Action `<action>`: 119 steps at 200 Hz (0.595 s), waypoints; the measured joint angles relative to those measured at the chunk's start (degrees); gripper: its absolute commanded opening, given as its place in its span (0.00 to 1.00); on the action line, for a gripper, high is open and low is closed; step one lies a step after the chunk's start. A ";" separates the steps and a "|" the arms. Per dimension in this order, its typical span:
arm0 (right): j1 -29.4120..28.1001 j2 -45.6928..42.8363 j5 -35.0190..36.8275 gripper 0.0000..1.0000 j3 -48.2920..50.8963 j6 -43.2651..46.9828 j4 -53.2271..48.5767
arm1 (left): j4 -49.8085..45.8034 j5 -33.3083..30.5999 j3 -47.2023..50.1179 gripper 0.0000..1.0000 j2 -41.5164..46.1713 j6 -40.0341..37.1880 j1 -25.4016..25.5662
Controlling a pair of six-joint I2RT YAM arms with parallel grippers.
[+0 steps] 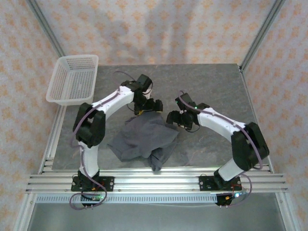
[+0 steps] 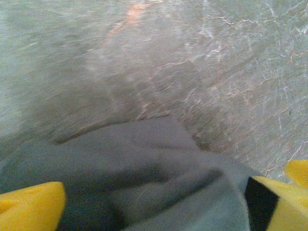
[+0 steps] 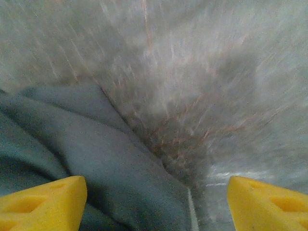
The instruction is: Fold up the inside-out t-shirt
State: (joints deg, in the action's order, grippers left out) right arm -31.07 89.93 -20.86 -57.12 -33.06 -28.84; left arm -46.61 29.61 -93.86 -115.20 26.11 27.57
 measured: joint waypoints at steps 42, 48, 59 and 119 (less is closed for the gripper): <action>0.31 2.95 -8.13 0.00 2.60 -7.04 4.72 | 1.55 4.15 0.55 0.00 -1.40 0.70 0.85; 0.63 2.78 -8.07 0.00 1.57 -7.67 4.70 | 1.92 4.68 0.44 0.00 -0.52 0.98 0.39; 1.88 1.46 -7.02 0.00 -1.36 -8.17 4.74 | 1.97 5.49 -1.03 0.00 1.79 1.38 -0.83; 7.48 -21.79 4.26 0.00 -14.49 -0.83 14.80 | 5.97 5.33 -18.56 0.00 23.74 -2.08 -4.02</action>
State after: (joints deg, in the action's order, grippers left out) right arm -23.59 68.14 -16.60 -71.61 -33.89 -14.04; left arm -40.64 34.94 -112.42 -91.46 24.03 23.55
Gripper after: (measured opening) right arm 0.048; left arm 0.051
